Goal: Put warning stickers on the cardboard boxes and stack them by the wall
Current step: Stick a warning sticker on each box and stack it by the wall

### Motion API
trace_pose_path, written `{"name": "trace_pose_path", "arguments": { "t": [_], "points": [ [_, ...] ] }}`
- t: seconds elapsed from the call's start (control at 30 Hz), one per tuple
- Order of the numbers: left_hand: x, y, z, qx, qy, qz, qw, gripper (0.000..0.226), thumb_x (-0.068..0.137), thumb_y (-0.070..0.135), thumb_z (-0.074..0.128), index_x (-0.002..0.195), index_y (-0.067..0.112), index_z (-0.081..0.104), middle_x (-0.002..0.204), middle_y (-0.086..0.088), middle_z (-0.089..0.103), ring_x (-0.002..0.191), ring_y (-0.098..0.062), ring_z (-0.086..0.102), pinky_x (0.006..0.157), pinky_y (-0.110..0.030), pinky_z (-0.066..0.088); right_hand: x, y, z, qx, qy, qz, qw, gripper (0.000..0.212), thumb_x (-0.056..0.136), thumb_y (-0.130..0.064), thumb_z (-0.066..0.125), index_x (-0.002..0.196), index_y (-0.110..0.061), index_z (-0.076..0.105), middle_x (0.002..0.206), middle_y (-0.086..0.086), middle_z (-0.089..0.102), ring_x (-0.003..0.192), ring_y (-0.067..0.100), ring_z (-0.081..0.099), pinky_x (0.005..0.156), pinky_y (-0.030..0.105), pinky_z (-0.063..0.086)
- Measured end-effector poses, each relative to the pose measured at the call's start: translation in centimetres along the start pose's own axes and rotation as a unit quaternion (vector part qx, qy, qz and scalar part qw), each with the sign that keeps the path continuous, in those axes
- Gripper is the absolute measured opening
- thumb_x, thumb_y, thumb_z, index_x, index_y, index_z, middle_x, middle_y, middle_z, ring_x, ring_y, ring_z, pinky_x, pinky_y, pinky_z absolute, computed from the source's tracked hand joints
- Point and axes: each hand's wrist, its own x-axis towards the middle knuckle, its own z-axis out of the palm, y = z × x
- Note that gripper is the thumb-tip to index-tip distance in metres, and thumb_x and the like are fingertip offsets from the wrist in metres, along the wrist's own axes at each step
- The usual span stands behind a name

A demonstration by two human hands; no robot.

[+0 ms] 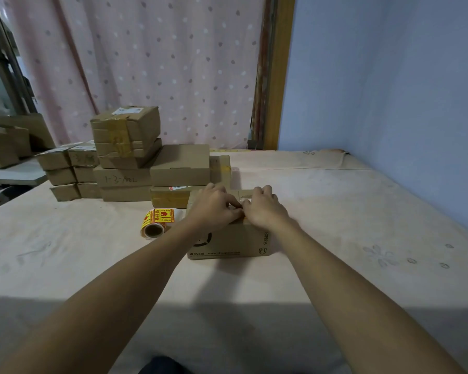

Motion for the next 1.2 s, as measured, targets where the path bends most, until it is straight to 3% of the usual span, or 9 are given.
{"name": "trace_pose_path", "arguments": {
  "t": [0.13,0.4,0.5,0.7,0.83,0.93,1.03,1.13,1.2],
  "points": [
    [-0.2,-0.5,0.1,-0.042,-0.022,0.001,0.999,0.03,0.093,0.048,0.064,0.111,0.027,0.076,0.099,0.0,0.058,0.099,-0.016,0.048,0.065,-0.018,0.023,0.1,0.5,-0.2,0.0,-0.027,0.018,0.999,0.063,0.105,-0.054,0.036,0.153,-0.013,0.026,0.156,0.011,0.023,0.14,0.033,0.037,0.102,0.047,0.041],
    [0.0,-1.0,0.1,-0.041,-0.042,-0.011,0.998,0.033,0.092,0.053,0.063,0.113,0.03,0.075,0.102,0.004,0.056,0.098,-0.011,0.044,0.065,-0.018,0.022,0.3,2.0,-1.0,0.029,-0.064,0.005,0.998,0.057,0.106,-0.05,0.039,0.147,-0.011,0.032,0.149,0.015,0.049,0.127,0.033,0.054,0.097,0.044,0.049],
    [0.0,-0.8,0.0,-0.049,-0.052,-0.01,0.997,0.034,0.092,0.051,0.064,0.116,0.028,0.074,0.102,0.005,0.055,0.099,-0.011,0.044,0.065,-0.019,0.024,-0.3,3.0,-1.2,0.071,-0.063,-0.006,0.995,0.055,0.108,-0.046,0.04,0.149,-0.011,0.033,0.148,0.014,0.051,0.126,0.031,0.055,0.092,0.038,0.048],
    [-0.1,-1.0,-0.5,-0.042,-0.084,-0.015,0.995,0.038,0.094,0.051,0.062,0.126,0.031,0.07,0.109,0.002,0.056,0.105,-0.014,0.044,0.074,-0.03,0.028,-1.0,4.8,-1.2,0.212,-0.079,-0.016,0.974,0.053,0.103,-0.047,0.052,0.147,-0.018,0.045,0.138,0.004,0.06,0.114,0.022,0.063,0.098,0.044,0.054],
    [-0.5,-1.1,-1.3,-0.071,-0.126,-0.025,0.989,0.04,0.091,0.049,0.066,0.128,0.034,0.068,0.115,0.002,0.055,0.111,-0.017,0.044,0.084,-0.036,0.034,-2.4,6.0,-0.8,0.318,-0.098,0.02,0.943,0.044,0.102,-0.052,0.052,0.126,-0.016,0.061,0.119,0.004,0.069,0.105,0.019,0.069,0.094,0.044,0.059],
    [-1.8,-1.7,-1.9,-0.168,-0.031,-0.079,0.982,0.033,0.089,0.039,0.07,0.118,0.024,0.073,0.111,0.002,0.06,0.109,-0.019,0.051,0.088,-0.041,0.046,-3.6,7.1,0.0,0.391,-0.092,0.059,0.914,0.048,0.098,-0.057,0.056,0.115,-0.013,0.064,0.111,0.008,0.073,0.101,0.025,0.072,0.093,0.051,0.059],
    [-3.3,-3.1,-2.3,-0.103,0.087,-0.19,0.972,0.029,0.09,0.033,0.063,0.115,0.02,0.07,0.116,0.001,0.056,0.115,-0.022,0.046,0.092,-0.039,0.042,-4.9,7.6,0.4,0.485,-0.1,0.078,0.865,0.043,0.1,-0.048,0.059,0.116,-0.01,0.068,0.109,0.018,0.074,0.096,0.037,0.074,0.083,0.059,0.061],
    [-4.9,-4.2,-2.6,-0.125,0.087,-0.314,0.937,0.03,0.081,0.036,0.057,0.094,0.01,0.064,0.101,-0.004,0.065,0.097,-0.025,0.058,0.069,-0.035,0.046,-5.9,7.5,0.4,0.505,-0.095,0.069,0.855,0.038,0.103,-0.042,0.056,0.119,-0.011,0.07,0.11,0.019,0.074,0.096,0.038,0.074,0.08,0.059,0.061],
    [-6.1,-3.8,-2.8,-0.165,0.055,-0.359,0.917,0.029,0.088,0.034,0.054,0.086,0.007,0.064,0.084,-0.007,0.067,0.081,-0.025,0.062,0.063,-0.035,0.048,-6.4,6.9,0.3,0.509,-0.088,0.072,0.853,0.037,0.104,-0.042,0.056,0.118,-0.011,0.07,0.109,0.018,0.075,0.096,0.037,0.075,0.08,0.058,0.061]
  ]
}}
